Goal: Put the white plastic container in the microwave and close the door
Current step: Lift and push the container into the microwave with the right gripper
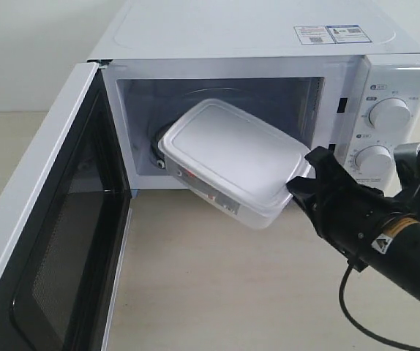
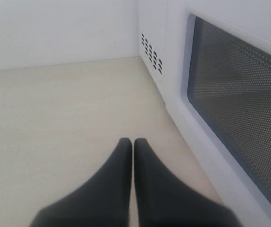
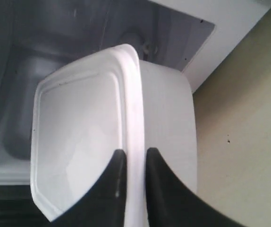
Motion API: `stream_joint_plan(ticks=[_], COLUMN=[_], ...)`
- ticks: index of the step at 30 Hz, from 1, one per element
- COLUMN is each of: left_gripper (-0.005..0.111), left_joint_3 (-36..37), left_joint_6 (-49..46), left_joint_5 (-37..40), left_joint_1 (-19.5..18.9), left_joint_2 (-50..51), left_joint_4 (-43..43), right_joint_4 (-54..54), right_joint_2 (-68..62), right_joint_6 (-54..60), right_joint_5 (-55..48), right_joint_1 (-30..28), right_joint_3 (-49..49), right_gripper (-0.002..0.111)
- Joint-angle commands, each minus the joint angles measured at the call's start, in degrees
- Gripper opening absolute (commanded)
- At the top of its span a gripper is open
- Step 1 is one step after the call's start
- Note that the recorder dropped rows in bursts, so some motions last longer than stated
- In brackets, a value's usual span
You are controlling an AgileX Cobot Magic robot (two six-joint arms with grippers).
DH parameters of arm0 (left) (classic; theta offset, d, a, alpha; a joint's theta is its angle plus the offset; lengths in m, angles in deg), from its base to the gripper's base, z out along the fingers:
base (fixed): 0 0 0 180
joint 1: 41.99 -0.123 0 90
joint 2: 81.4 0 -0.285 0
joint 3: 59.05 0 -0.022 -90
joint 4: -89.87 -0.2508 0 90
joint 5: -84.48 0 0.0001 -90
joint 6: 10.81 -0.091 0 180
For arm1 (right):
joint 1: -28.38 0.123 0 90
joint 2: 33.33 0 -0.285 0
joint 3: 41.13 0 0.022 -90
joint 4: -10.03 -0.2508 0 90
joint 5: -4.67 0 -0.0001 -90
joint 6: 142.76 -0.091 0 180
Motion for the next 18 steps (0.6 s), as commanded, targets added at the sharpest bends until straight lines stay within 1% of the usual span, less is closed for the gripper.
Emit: stream_joint_plan(ticks=[1,3,4,7,9,11,15,18], left_gripper=[0.004,0.004,0.004,0.004,0.004,0.004,0.004,0.004], left_joint_3=[0.16,0.16,0.16,0.16,0.16,0.16,0.16,0.16], left_joint_6=[-0.28,-0.28,-0.28,-0.28,-0.28,-0.28,-0.28,-0.28], left_joint_5=[-0.82,-0.82,-0.82,-0.82,-0.82,-0.82,-0.82,-0.82], left_joint_1=[-0.19,-0.19,-0.19,-0.19,-0.19,-0.19,-0.19,-0.19], left_joint_2=[-0.20,-0.20,-0.20,-0.20,-0.20,-0.20,-0.20,-0.20], left_joint_4=[0.19,0.19,0.19,0.19,0.19,0.19,0.19,0.19], right_joint_4=[-16.42,-20.96,-24.94,-33.72,-37.33,-38.71,-40.42,-41.52], right_joint_2=[0.55,0.55,0.55,0.55,0.55,-0.19,-2.74,-4.73], right_joint_6=[6.60,9.84,12.87,20.64,23.78,25.66,27.27,28.32], right_joint_5=[-2.09,-3.75,-4.79,-6.48,-9.02,-11.27,-11.98,-14.44], right_joint_1=[7.32,9.42,10.70,12.99,13.59,13.58,13.58,13.58], right_joint_3=[3.28,5.42,7.22,11.59,14.27,16.95,21.90,25.23], right_gripper=[0.000,0.000,0.000,0.000,0.000,0.000,0.000,0.000])
